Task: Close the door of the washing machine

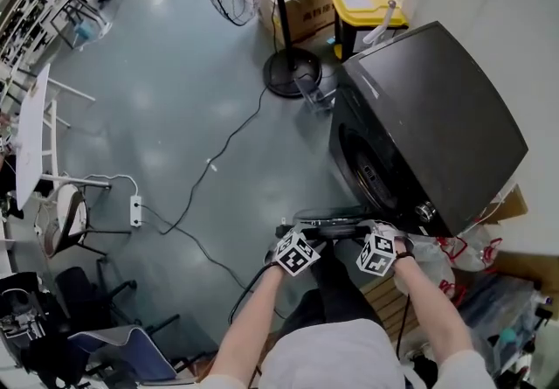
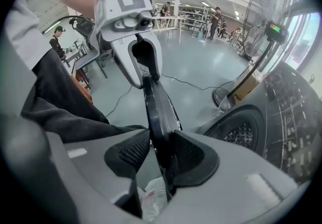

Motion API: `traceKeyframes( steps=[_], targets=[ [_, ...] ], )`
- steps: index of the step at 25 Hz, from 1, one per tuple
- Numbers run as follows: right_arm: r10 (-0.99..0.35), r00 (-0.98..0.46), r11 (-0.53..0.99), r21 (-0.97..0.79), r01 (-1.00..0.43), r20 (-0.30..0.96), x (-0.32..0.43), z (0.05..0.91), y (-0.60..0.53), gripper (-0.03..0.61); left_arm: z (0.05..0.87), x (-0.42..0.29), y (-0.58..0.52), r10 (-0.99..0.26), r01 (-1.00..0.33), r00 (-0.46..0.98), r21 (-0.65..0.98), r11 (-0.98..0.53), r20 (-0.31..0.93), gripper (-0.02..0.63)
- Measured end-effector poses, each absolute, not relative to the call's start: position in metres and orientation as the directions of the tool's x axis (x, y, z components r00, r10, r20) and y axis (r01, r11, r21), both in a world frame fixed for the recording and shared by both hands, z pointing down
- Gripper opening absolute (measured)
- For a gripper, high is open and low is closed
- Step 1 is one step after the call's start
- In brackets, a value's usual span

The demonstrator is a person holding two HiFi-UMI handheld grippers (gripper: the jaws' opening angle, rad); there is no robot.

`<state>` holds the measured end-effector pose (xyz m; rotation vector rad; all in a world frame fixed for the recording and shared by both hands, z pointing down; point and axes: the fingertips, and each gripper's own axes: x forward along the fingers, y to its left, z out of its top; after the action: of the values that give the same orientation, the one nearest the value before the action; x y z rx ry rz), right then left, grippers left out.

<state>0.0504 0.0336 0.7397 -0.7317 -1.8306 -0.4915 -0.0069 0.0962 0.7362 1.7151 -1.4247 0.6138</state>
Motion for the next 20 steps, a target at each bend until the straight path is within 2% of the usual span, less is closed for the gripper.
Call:
traceKeyframes(
  steps=[20],
  targets=[
    [0.206, -0.324, 0.864, -0.017, 0.503, 0.923, 0.008, 0.74, 0.001, 0.15, 0.741, -0.062, 0.048, -0.514, -0.954, 0.299, 0.249, -0.164, 0.804, 0.196]
  ],
)
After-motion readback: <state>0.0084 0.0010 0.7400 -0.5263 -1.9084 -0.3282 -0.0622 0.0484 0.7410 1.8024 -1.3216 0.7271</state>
